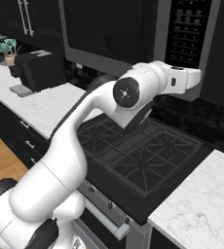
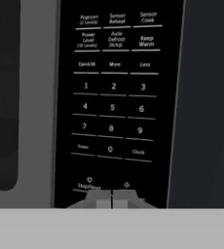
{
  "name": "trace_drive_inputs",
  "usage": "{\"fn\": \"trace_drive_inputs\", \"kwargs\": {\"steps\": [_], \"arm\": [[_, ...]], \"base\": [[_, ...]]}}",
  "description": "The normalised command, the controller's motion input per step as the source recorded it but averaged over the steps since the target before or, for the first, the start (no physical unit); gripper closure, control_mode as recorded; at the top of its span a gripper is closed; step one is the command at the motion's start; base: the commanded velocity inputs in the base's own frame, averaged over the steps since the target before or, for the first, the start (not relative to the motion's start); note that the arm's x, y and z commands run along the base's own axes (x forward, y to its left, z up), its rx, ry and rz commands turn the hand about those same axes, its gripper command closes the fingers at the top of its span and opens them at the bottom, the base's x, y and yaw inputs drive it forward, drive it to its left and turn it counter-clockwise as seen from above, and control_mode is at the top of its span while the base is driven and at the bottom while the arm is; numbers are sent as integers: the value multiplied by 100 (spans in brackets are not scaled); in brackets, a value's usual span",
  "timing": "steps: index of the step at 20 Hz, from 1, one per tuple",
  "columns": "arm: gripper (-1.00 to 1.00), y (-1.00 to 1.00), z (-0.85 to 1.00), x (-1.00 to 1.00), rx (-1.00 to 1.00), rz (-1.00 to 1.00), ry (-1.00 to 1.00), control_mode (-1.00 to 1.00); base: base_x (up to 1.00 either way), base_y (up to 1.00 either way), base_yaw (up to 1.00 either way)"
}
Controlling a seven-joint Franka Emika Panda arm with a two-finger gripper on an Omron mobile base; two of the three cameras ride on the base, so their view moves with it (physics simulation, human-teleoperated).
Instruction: Pick the sweet potato from the sink and place it in the bowl. Then pick the bowl and place it in the microwave. Then close the microwave door and press the start button.
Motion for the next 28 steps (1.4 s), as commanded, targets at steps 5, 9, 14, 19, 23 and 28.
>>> {"fn": "trace_drive_inputs", "kwargs": {"steps": [5, 9, 14, 19, 23, 28], "arm": [[100, -8, -13, 2, 0, 0, 0, -100], [100, -12, -4, 9, 0, 0, 0, -100], [100, -5, -6, 15, 0, 0, 0, -100], [100, -4, -5, 15, 0, 0, 0, -100], [100, -13, -1, 14, 0, 0, 0, -100], [100, -9, -1, 13, 0, 0, 0, -100]], "base": [[0, 0, 0], [0, 0, 0], [0, 0, 0], [0, 0, 0], [0, 0, 0], [0, 0, 0]]}}
